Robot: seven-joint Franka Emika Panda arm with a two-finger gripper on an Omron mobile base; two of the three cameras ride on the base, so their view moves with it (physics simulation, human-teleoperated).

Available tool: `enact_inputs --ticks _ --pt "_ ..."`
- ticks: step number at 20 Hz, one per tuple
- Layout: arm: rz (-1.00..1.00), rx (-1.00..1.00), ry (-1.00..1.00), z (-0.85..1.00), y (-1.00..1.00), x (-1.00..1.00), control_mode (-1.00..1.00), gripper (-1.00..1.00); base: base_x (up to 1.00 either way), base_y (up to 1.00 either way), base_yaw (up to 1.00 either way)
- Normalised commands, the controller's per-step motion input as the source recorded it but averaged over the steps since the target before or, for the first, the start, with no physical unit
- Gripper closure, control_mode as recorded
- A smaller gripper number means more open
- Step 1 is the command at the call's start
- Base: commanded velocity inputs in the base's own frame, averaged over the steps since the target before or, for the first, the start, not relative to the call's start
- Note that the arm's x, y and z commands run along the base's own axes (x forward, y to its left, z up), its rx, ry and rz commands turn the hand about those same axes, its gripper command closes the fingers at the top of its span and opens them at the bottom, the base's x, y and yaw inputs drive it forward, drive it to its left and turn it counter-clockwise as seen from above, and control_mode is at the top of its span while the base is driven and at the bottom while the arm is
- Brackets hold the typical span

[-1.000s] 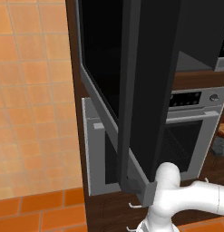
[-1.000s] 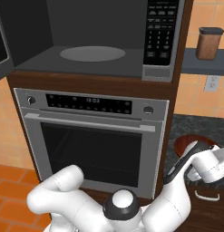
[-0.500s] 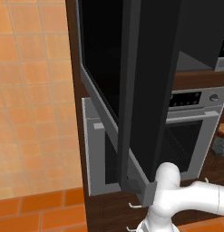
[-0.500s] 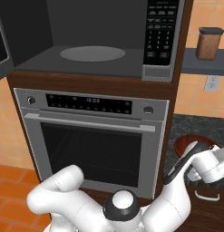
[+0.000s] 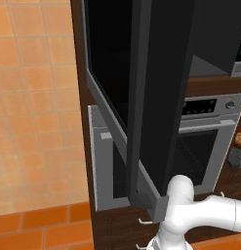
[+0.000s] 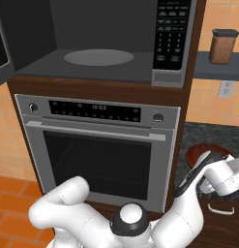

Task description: Open the microwave, place the bowl with waffle inside the microwave, then close the microwave door and turn it on.

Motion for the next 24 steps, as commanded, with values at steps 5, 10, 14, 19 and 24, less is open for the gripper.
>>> enact_inputs --ticks 5,10,14,19,24 --pt "-0.02 0.0 0.0 0.48 -0.39 -0.07 -1.0 1.0 0.0 0.0 0.0" --pt "-0.06 -0.02 -0.01 0.78 -0.2 -0.47 -1.0 1.0 0.0 0.0 0.0" --pt "-0.01 -0.01 -0.11 0.97 -0.05 -0.93 -1.0 1.0 0.0 0.0 0.0" --pt "-0.01 -0.08 -0.24 0.95 0.07 -0.93 -1.0 1.0 0.0 0.0 0.0" --pt "-0.01 -0.14 -0.26 0.66 0.32 -0.99 -1.0 1.0 0.0 0.0 0.0"
